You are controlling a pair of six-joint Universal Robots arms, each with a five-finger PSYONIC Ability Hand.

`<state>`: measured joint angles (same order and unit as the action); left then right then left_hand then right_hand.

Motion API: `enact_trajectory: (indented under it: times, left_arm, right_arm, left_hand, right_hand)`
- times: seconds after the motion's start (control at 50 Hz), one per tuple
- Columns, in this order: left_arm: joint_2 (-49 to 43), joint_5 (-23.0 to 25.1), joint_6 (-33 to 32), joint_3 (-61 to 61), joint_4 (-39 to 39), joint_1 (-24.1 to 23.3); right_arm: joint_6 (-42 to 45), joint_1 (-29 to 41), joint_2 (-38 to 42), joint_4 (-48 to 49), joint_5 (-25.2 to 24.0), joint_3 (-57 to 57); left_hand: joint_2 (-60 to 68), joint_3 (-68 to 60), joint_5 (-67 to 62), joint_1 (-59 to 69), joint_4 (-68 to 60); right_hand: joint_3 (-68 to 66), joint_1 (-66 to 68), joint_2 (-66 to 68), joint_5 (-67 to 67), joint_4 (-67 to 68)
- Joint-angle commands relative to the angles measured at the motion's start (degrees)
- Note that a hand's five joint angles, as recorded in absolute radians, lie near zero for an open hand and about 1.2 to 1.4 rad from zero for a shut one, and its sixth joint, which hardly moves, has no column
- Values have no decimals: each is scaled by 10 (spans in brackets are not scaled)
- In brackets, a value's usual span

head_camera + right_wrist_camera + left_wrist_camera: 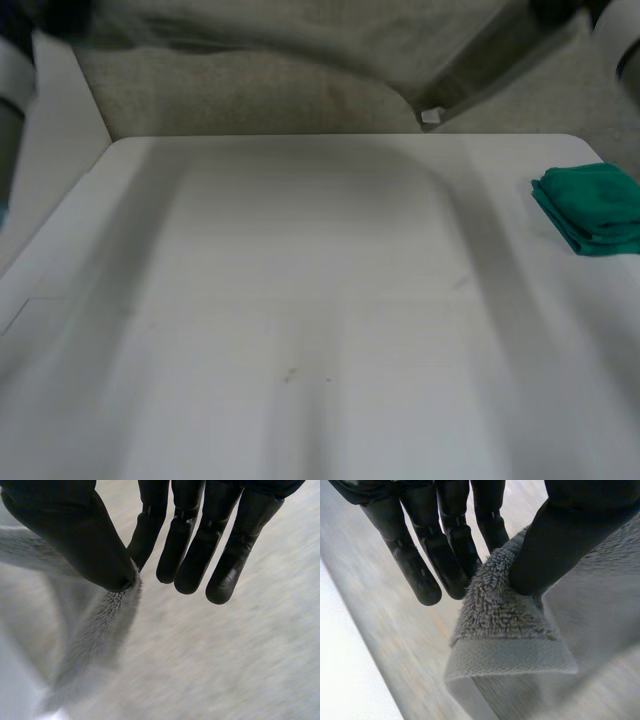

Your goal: Fold the laundry.

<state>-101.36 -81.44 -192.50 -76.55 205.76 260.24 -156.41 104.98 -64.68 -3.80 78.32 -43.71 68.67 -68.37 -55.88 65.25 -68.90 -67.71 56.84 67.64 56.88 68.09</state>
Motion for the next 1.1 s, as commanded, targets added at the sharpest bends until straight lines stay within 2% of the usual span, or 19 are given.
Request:
enact_trajectory:
  times: [0.02,0.1,0.26,0.52,0.54,0.56,0.58,0.66,0.78,1.1]
  left_arm:
    - [-10,37,-7,-173,-1,17]
    - [-51,37,-11,-221,-6,21]
    - [-55,39,-55,-265,-58,55]
    - [-23,39,-58,-266,-76,59]
    - [-22,39,-58,-266,-77,60]
    - [-22,39,-57,-266,-78,61]
    - [-23,39,-57,-266,-80,63]
    - [-24,39,-57,-265,-83,63]
    - [-30,38,-56,-253,-82,64]
    - [-53,37,-53,-223,-84,64]
  right_arm:
    - [44,-15,-45,2,-83,-270]
    - [94,-33,-41,-1,-105,-390]
    - [146,-51,10,-3,-107,-488]
    - [139,-83,8,1,-106,-509]
    - [139,-83,8,3,-107,-513]
    - [139,-84,8,7,-109,-520]
    - [140,-85,8,11,-109,-523]
    - [140,-94,8,32,-111,-535]
    - [143,-105,15,36,-113,-539]
    - [149,-112,34,54,-112,-529]
  left_hand:
    - [113,-116,-141,147,-111]
    - [113,-116,-141,147,-111]
    - [113,-116,-141,147,-111]
    - [113,-116,-141,147,-111]
    - [113,-116,-141,147,-111]
    - [113,-116,-141,147,-111]
    - [113,-116,-141,147,-111]
    - [113,-116,-141,147,-111]
    - [113,-116,-141,147,-111]
    - [113,-116,-141,147,-111]
  right_hand:
    - [-123,232,124,131,119]
    - [-123,232,124,131,119]
    - [-123,232,124,131,119]
    - [-123,232,124,131,119]
    - [-59,167,59,67,55]
    - [69,40,-68,-60,-72]
    - [118,-10,-117,-110,-122]
    - [204,-96,-204,-196,-208]
    - [238,-129,-237,-230,-242]
    - [226,-118,-226,-218,-230]
